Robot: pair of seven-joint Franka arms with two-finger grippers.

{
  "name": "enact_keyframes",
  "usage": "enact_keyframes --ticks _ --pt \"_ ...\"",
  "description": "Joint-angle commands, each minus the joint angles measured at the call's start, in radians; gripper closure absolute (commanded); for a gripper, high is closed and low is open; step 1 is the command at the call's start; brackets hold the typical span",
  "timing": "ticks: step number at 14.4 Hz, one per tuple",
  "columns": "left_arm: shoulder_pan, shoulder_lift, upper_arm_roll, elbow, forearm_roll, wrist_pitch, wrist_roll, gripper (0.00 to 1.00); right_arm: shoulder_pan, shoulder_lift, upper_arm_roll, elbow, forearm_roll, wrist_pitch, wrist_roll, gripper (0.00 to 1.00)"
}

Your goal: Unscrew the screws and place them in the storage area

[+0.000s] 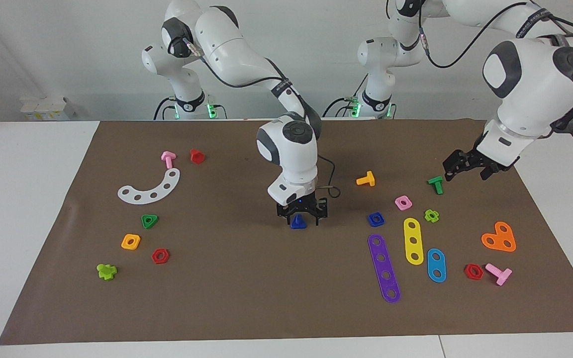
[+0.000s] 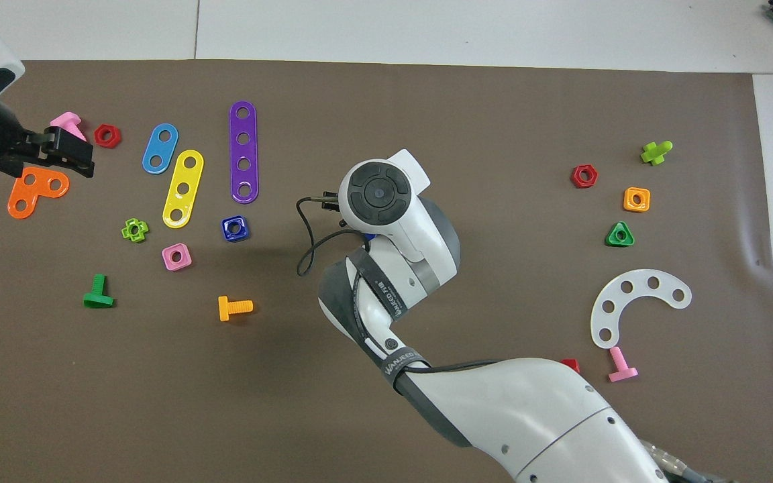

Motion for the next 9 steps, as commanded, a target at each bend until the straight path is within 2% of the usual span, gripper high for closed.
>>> enact_keyframes --ticks 1,3,5,8,9 --pt "-0.027 -0.090 0.006 -0.063 0.016 -0.027 0.000 0.00 0.010 -0.007 0.003 -0.019 -0.015 -0.024 0.003 0.26" --pt "-0.035 -0.142 0.005 -0.133 0.016 -0.017 0.003 0.00 0.016 -0.014 0.003 -0.042 -0.015 -0.038 -0.007 0.28" --pt "-0.043 -0.170 0.007 -0.182 0.018 -0.011 -0.001 0.00 0.021 -0.021 0.005 -0.044 -0.015 -0.079 -0.023 0.35" --pt "-0.041 -0.179 0.005 -0.196 0.018 -0.010 -0.002 0.00 0.019 -0.021 0.003 -0.041 -0.015 -0.077 -0.031 0.46" --pt "-0.041 -0.184 0.005 -0.202 0.018 -0.007 -0.002 0.00 0.019 -0.020 0.003 -0.041 -0.016 -0.066 -0.030 0.46"
